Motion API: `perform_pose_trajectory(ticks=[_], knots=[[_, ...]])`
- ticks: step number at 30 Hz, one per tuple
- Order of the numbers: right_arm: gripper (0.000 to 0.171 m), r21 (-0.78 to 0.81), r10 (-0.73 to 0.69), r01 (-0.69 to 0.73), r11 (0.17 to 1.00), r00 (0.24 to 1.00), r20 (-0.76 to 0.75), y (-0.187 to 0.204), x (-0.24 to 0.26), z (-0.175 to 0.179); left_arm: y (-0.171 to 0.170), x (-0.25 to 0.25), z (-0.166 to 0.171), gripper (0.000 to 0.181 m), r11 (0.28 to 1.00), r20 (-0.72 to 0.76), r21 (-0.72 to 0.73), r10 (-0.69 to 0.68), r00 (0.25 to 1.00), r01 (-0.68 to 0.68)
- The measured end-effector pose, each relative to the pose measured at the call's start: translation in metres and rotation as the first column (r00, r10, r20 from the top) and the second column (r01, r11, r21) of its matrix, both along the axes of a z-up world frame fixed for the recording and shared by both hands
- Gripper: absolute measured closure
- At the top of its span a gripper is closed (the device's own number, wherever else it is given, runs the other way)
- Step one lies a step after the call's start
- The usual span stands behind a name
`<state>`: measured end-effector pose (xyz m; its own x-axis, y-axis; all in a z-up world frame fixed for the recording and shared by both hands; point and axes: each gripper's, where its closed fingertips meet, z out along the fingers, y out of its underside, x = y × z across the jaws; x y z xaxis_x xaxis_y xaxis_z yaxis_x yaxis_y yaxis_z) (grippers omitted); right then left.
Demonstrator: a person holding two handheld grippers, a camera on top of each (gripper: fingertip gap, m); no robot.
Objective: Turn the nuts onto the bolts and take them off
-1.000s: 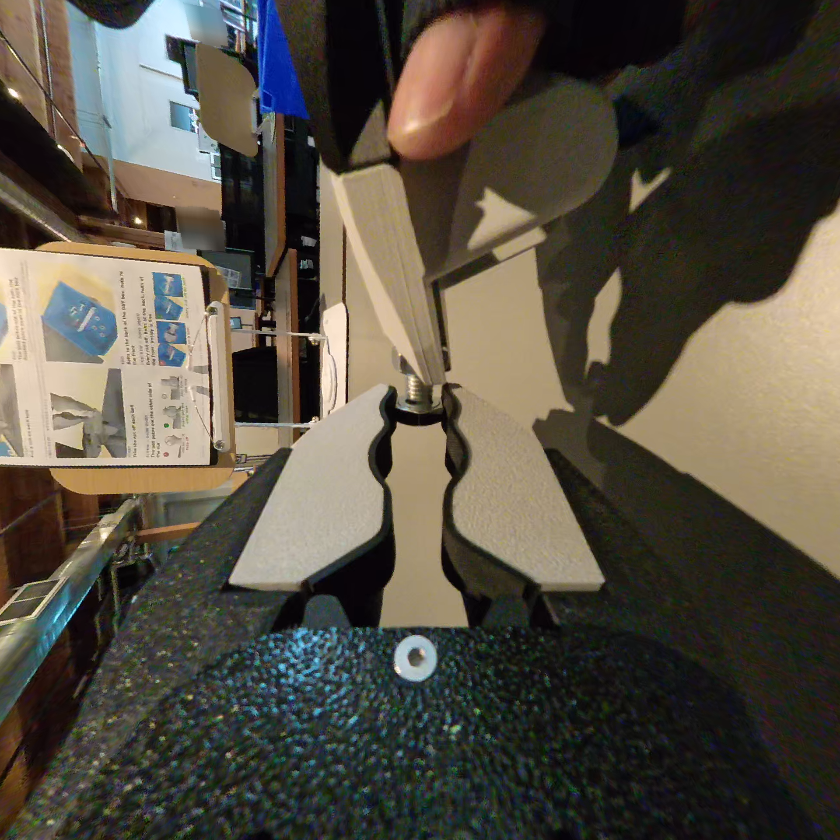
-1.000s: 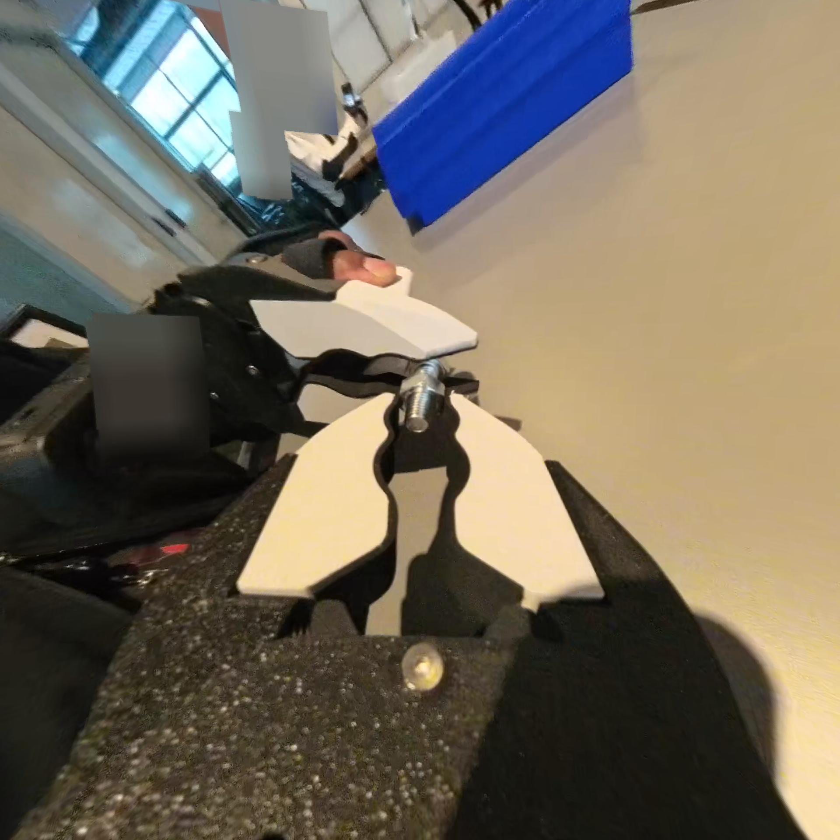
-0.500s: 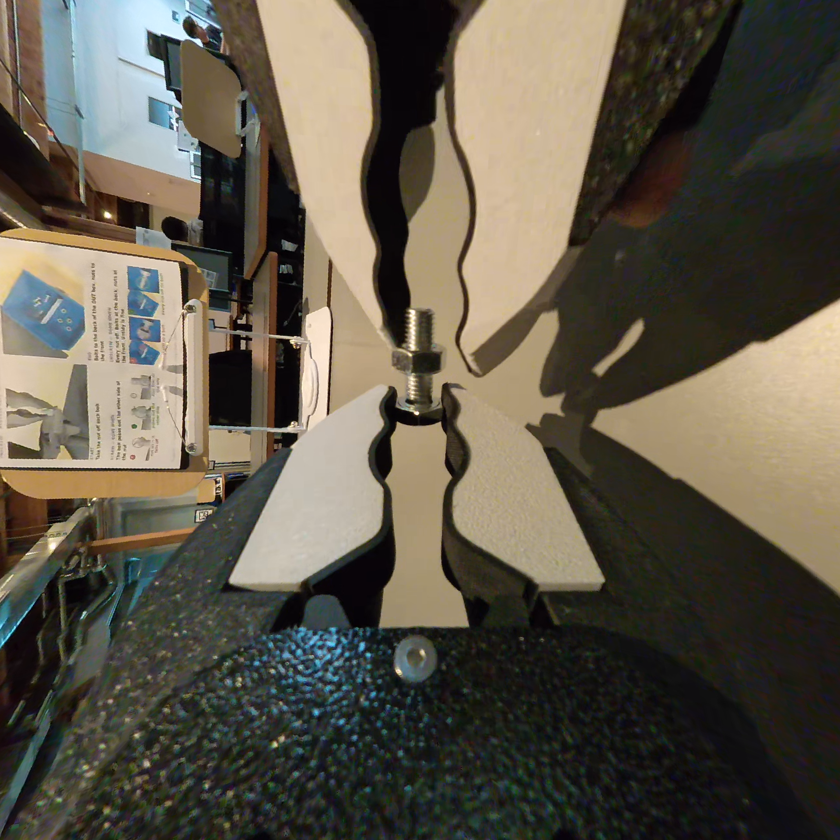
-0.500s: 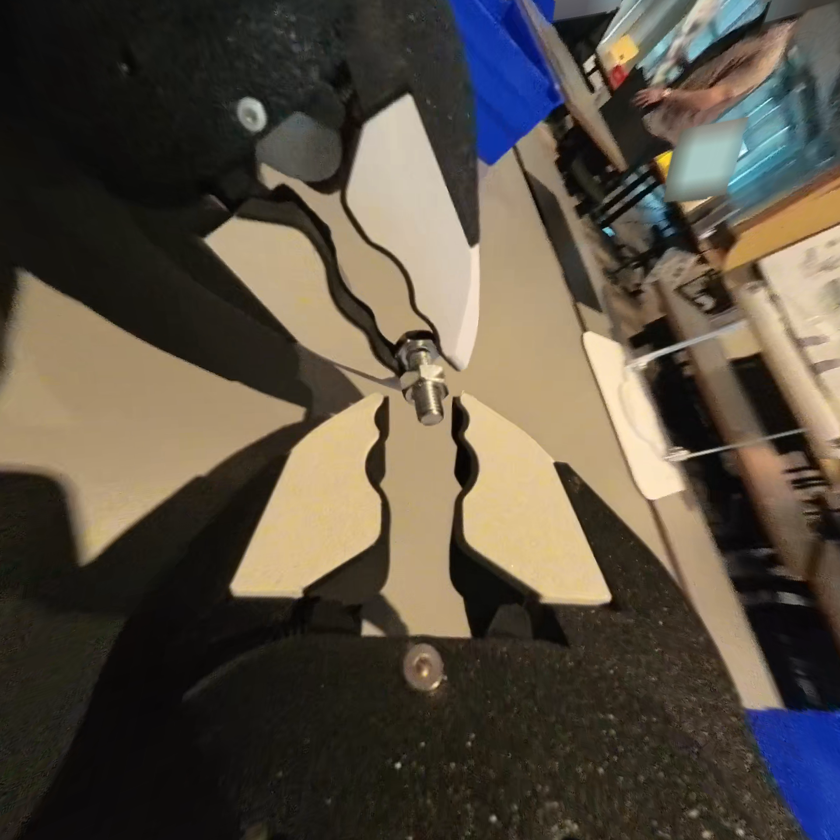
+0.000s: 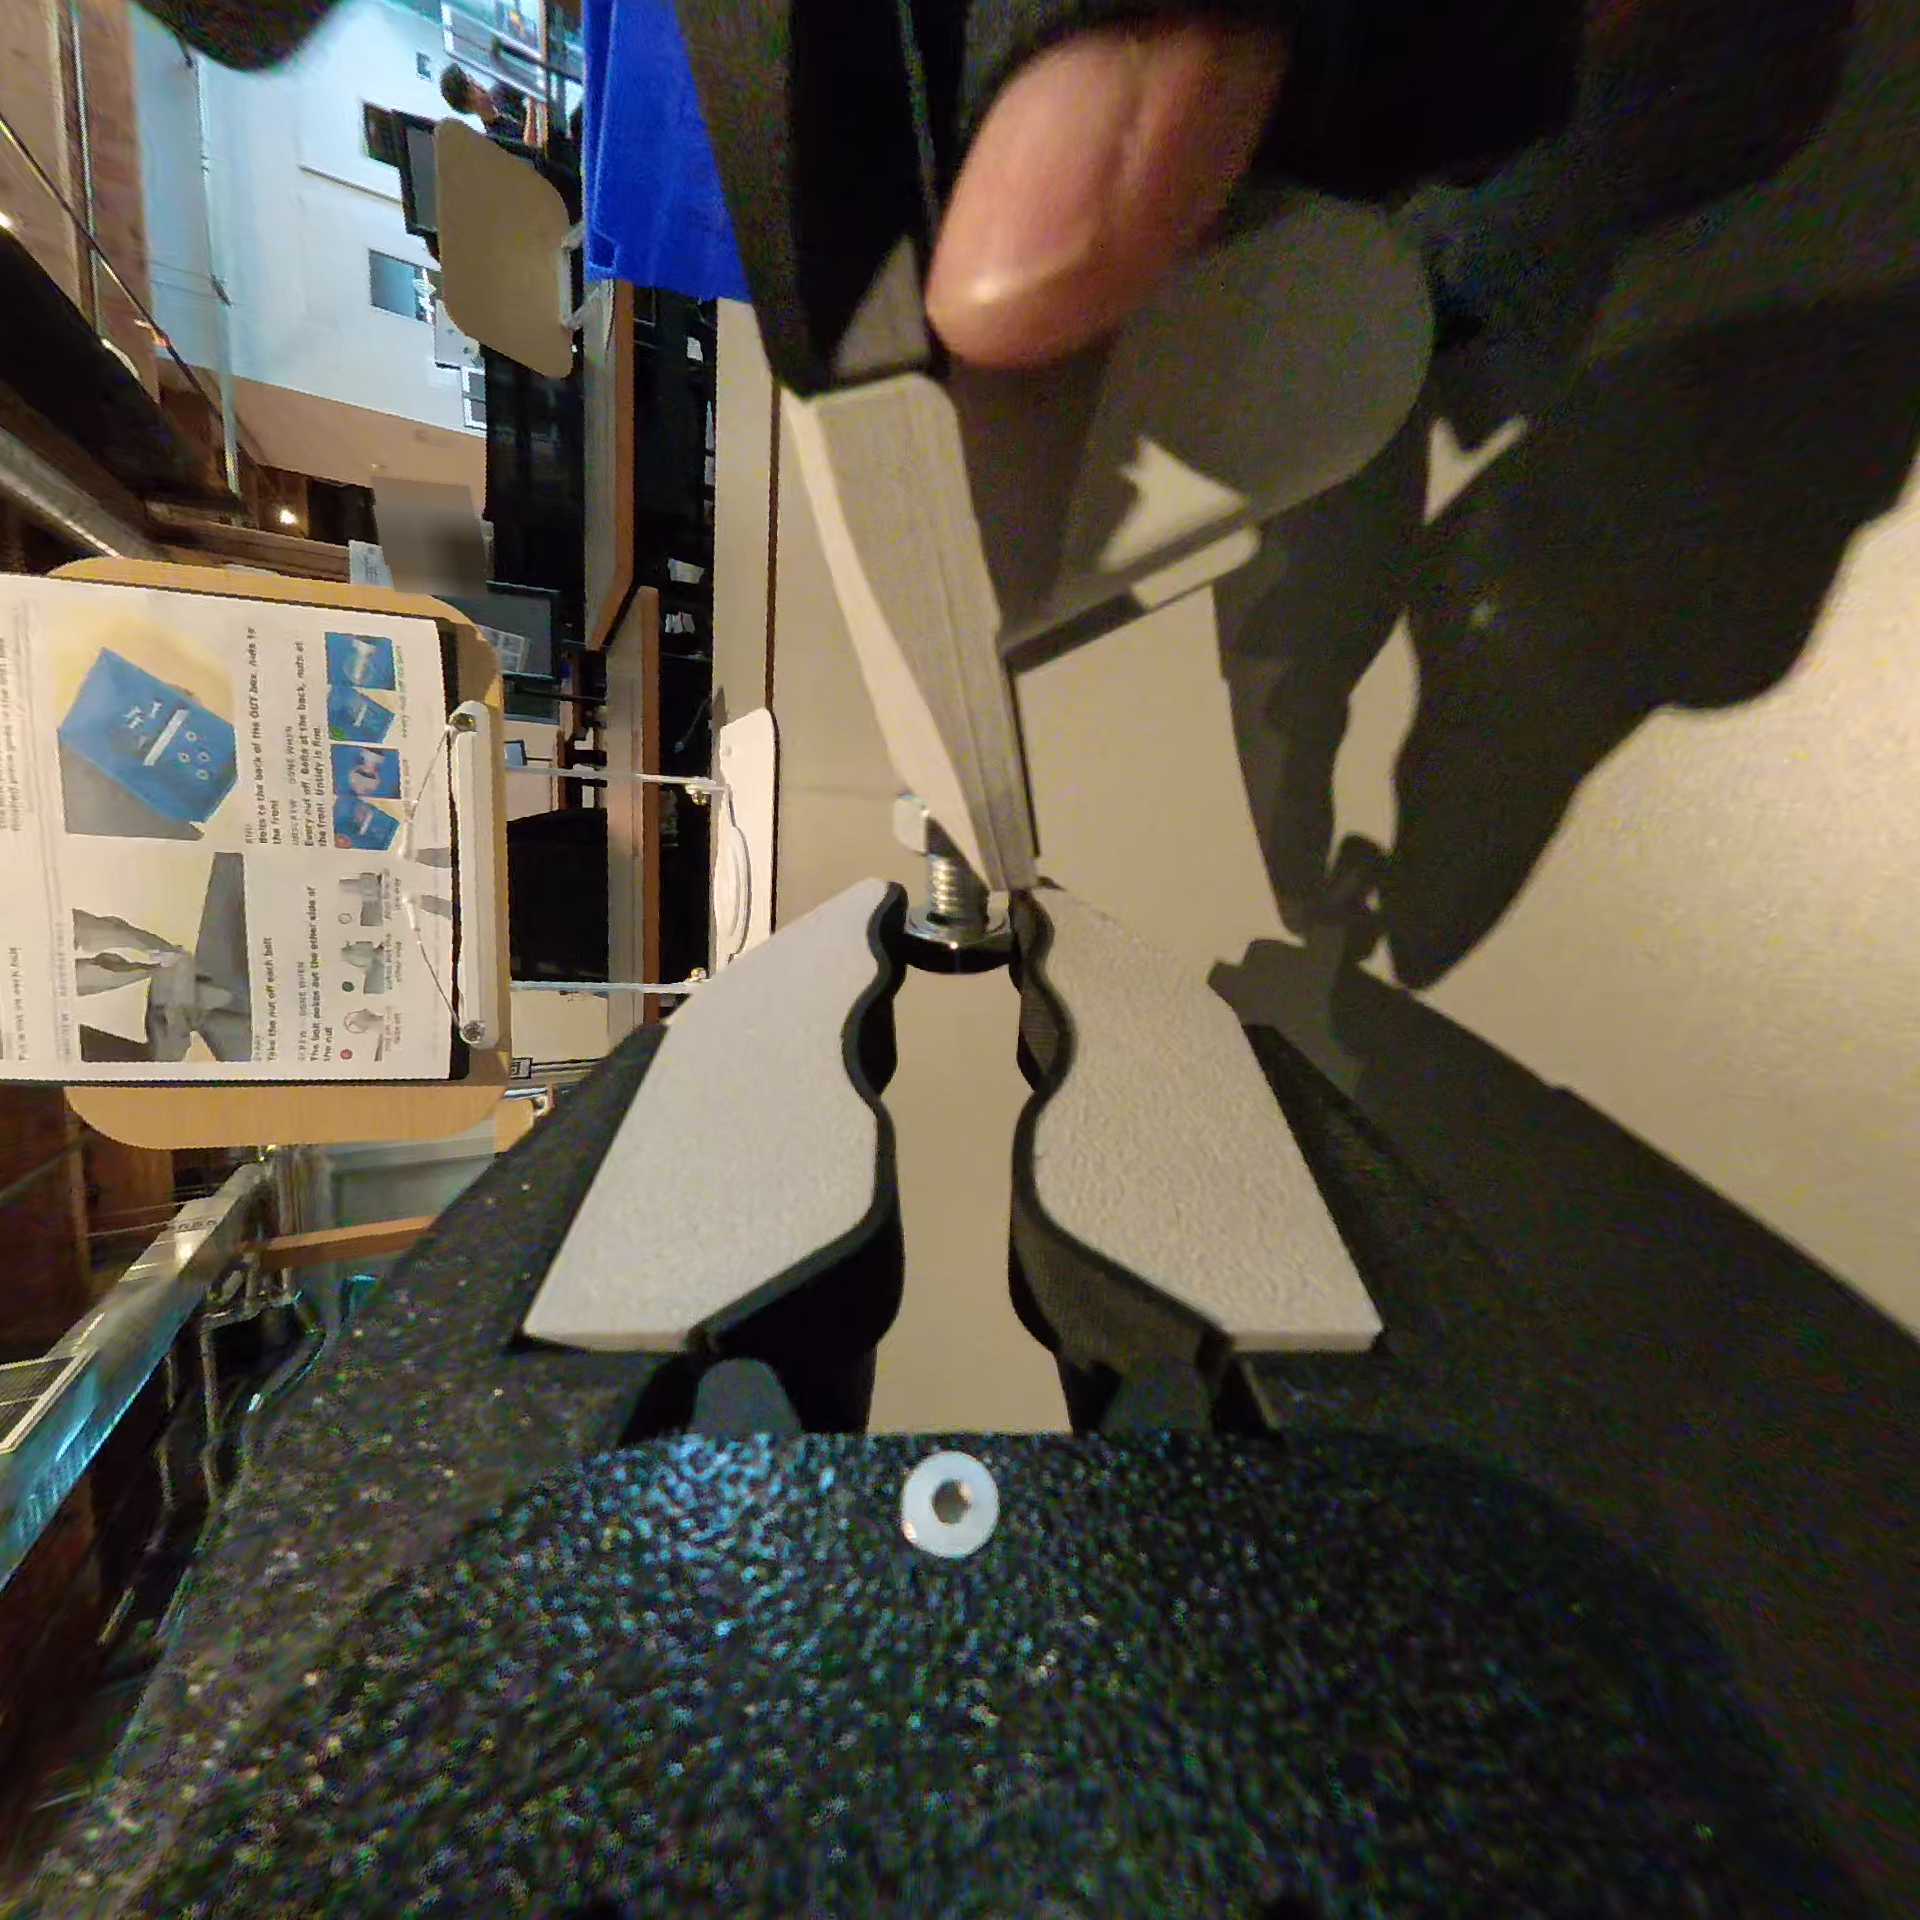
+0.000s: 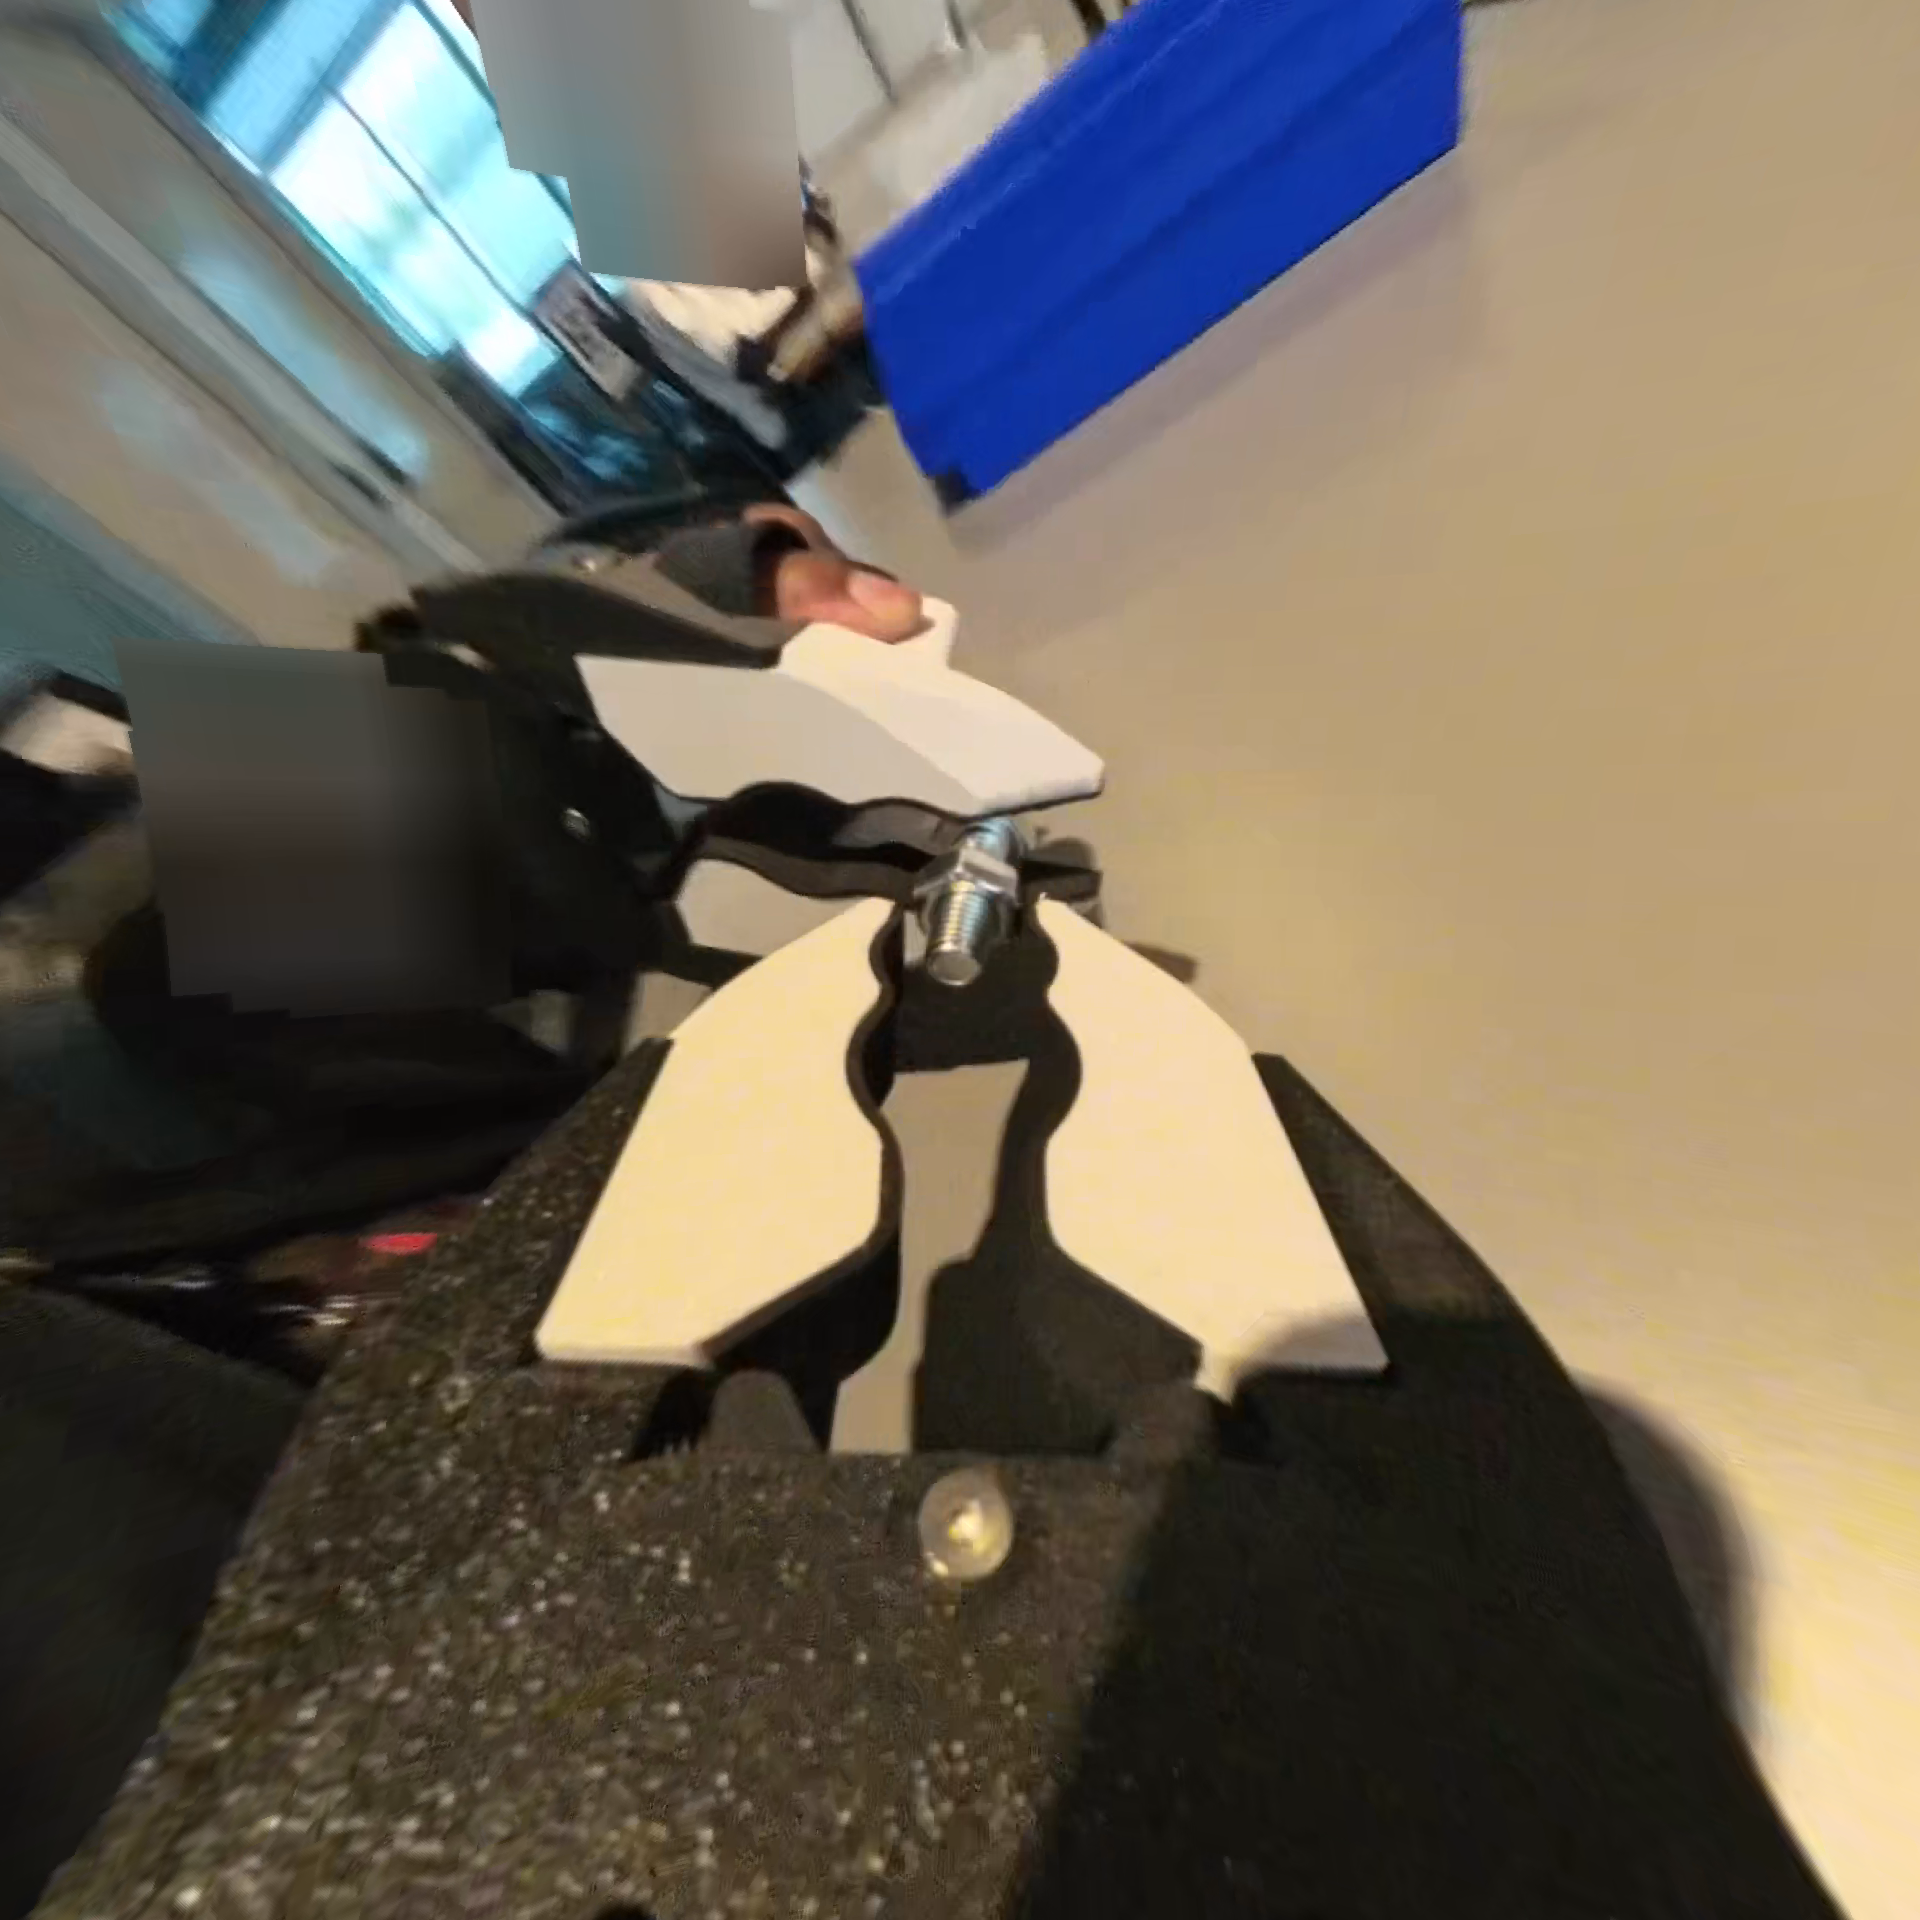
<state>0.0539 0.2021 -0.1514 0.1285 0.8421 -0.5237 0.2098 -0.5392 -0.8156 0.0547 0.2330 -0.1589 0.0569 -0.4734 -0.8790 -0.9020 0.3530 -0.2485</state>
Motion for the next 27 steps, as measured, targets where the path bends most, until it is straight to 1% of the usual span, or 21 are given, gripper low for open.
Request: perform_pose_trajectory(ticks=[1, 2, 3, 5, 7, 8, 9, 12, 14, 16, 18, 20, 21, 22, 25, 26, 27], knots=[[0.142, -0.065, 0.024, -0.026, 0.998, 0.999, -0.032, -0.002, 0.000, 0.001, 0.000, 0.000, 0.000, 0.163, 1.000, 0.000, 0.002, 0.005, 1.000, -0.005], [0.130, -0.091, 0.040, -0.044, 0.995, 0.998, -0.037, -0.003, 0.000, 0.001, 0.001, -0.001, 0.001, 0.162, 1.000, 0.000, 0.006, 0.012, 1.000, -0.012], [0.124, -0.080, 0.041, -0.043, 0.996, 0.999, -0.025, -0.003, 0.001, 0.000, 0.002, -0.002, 0.001, 0.163, 1.000, 0.003, 0.005, 0.016, 1.000, -0.016], [0.120, 0.025, 0.022, -0.023, 0.999, 0.999, 0.025, -0.001, 0.003, -0.002, 0.002, -0.003, 0.001, 0.163, 1.000, 0.004, -0.001, 0.019, 1.000, -0.019], [0.120, 0.229, -0.042, 0.013, 0.973, 0.991, 0.126, 0.008, 0.007, -0.007, 0.002, -0.003, 0.002, 0.163, 1.000, 0.004, 0.003, 0.020, 1.000, -0.020], [0.120, 0.346, -0.083, 0.019, 0.938, 0.981, 0.173, 0.012, 0.010, -0.008, 0.002, -0.003, 0.002, 0.163, 1.000, 0.005, 0.002, 0.019, 1.000, -0.019], [0.124, 0.456, -0.114, 0.006, 0.890, 0.971, 0.209, 0.015, 0.011, -0.007, 0.002, -0.003, 0.001, 0.163, 1.000, 0.002, -0.001, 0.020, 1.000, -0.020], [0.132, 0.704, -0.187, -0.056, 0.708, 0.947, 0.263, 0.014, 0.011, -0.001, 0.003, -0.004, -0.001, 0.163, 1.000, -0.004, -0.009, 0.024, 1.000, -0.024], [0.137, 0.797, -0.226, -0.094, 0.596, 0.933, 0.279, 0.013, 0.010, 0.002, 0.003, -0.003, -0.002, 0.163, 1.000, -0.011, -0.011, 0.022, 1.000, -0.022], [0.140, 0.853, -0.255, -0.133, 0.505, 0.921, 0.294, 0.011, 0.008, 0.003, 0.001, -0.002, -0.003, 0.163, 1.000, -0.017, -0.015, 0.013, 1.000, -0.013], [0.144, 0.872, -0.265, -0.168, 0.460, 0.911, 0.316, 0.009, 0.005, 0.000, 0.000, 0.000, -0.004, 0.162, 1.000, -0.021, -0.013, 0.005, 1.000, -0.005], [0.151, 0.868, -0.281, -0.166, 0.468, 0.903, 0.324, 0.010, 0.004, -0.003, 0.000, 0.000, -0.004, 0.163, 1.000, -0.024, -0.011, 0.001, 1.000, -0.001], [0.153, 0.857, -0.285, -0.148, 0.493, 0.903, 0.320, 0.011, 0.003, -0.003, 0.000, 0.000, -0.004, 0.162, 1.000, -0.027, -0.006, 0.004, 1.000, -0.004], [0.153, 0.830, -0.275, -0.126, 0.543, 0.907, 0.318, 0.011, 0.003, -0.003, 0.000, 0.000, -0.004, 0.162, 1.000, -0.030, -0.004, 0.006, 1.000, -0.006], [0.153, 0.660, -0.197, -0.033, 0.751, 0.942, 0.271, 0.010, 0.001, -0.003, 0.001, -0.001, -0.004, 0.162, 1.000, -0.027, -0.005, 0.007, 1.000, -0.007], [0.153, 0.592, -0.168, -0.012, 0.806, 0.954, 0.248, 0.009, 0.001, -0.003, 0.001, -0.001, -0.004, 0.162, 1.000, -0.027, -0.005, 0.006, 1.000, -0.006], [0.153, 0.537, -0.145, 0.000, 0.843, 0.963, 0.227, 0.008, 0.001, -0.002, 0.000, 0.000, -0.004, 0.163, 1.000, -0.026, -0.004, 0.005, 1.000, -0.005]])
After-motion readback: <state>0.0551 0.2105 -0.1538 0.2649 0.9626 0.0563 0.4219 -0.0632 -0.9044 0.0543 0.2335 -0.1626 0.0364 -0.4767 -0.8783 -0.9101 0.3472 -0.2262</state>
